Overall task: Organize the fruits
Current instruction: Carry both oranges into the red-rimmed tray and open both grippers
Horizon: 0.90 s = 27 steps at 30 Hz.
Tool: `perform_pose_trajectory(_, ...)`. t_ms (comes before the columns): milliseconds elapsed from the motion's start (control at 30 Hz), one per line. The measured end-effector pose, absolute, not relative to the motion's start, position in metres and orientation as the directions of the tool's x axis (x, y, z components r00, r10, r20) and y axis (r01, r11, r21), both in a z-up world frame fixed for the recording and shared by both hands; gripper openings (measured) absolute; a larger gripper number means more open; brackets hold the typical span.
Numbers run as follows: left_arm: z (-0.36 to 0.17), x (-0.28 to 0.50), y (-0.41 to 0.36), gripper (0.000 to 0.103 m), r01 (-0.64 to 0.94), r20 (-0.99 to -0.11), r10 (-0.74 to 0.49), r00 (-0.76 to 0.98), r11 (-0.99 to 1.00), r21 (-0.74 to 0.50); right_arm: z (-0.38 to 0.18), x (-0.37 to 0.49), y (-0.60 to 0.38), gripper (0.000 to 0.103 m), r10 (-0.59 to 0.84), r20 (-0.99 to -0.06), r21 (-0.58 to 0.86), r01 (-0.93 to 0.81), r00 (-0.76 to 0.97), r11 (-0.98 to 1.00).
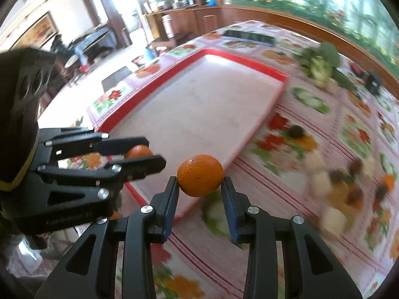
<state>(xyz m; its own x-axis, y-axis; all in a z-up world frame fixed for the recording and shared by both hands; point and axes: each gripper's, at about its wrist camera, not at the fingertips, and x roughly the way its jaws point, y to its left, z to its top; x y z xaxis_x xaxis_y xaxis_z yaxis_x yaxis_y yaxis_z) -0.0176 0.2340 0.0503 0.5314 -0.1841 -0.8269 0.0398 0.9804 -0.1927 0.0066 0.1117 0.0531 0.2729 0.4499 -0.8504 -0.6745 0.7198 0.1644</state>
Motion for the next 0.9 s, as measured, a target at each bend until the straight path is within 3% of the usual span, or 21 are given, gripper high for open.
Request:
perform_pose_trajectory(567,0.018,-0.008,0.289,0.036,-0.118,-0.874,-0.072,0.481,0.982,-0.146,0.021,0.004,0.168,0.034,0.423,-0.885,0.153,-0.736,0.196,0.66)
perform_pose_trajectory(900,0.02,-0.015,0.286,0.06,-0.155,-0.869,-0.015,0.495,0.982,-0.104,0.03,0.002,0.155,0.039,0.432,-0.874,0.162,-0.705,0.223,0.691)
